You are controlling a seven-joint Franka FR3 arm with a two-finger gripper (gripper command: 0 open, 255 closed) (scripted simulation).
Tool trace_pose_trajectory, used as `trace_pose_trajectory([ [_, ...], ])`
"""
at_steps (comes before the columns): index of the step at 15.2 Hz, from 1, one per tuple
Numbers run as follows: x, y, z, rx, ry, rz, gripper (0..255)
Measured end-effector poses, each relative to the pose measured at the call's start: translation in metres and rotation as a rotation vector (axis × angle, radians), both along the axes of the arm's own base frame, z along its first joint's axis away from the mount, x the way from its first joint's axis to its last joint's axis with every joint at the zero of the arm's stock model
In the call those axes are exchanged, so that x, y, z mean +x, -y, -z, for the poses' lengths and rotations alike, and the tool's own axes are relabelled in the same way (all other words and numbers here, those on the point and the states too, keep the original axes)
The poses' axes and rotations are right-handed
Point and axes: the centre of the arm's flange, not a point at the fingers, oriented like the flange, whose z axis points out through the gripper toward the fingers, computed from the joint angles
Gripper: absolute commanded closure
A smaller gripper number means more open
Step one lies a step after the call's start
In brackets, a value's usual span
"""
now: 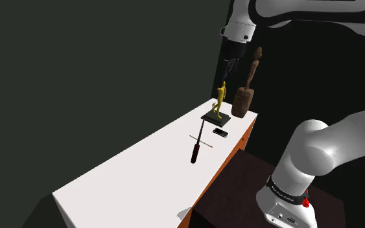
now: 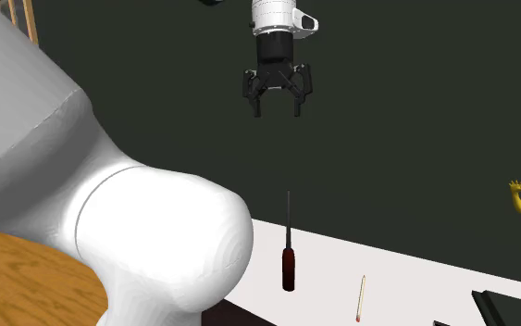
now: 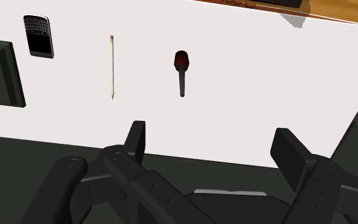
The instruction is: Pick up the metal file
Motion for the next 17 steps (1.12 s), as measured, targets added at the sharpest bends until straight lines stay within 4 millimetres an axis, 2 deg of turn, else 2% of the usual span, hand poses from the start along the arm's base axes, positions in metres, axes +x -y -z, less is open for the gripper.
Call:
trace_pose_trajectory([
  [2, 0.004, -0.001, 0.006, -0.003, -0.007, -0.001, 0],
  [5, 0.021, -0.007, 0.035, -0.018, -0.043, -0.009, 0],
  [9, 0.05, -0.009, 0.086, -0.043, -0.098, -0.021, 0],
  [17, 0.089, -0.017, 0.189, -0.091, -0.21, -0.044, 0],
])
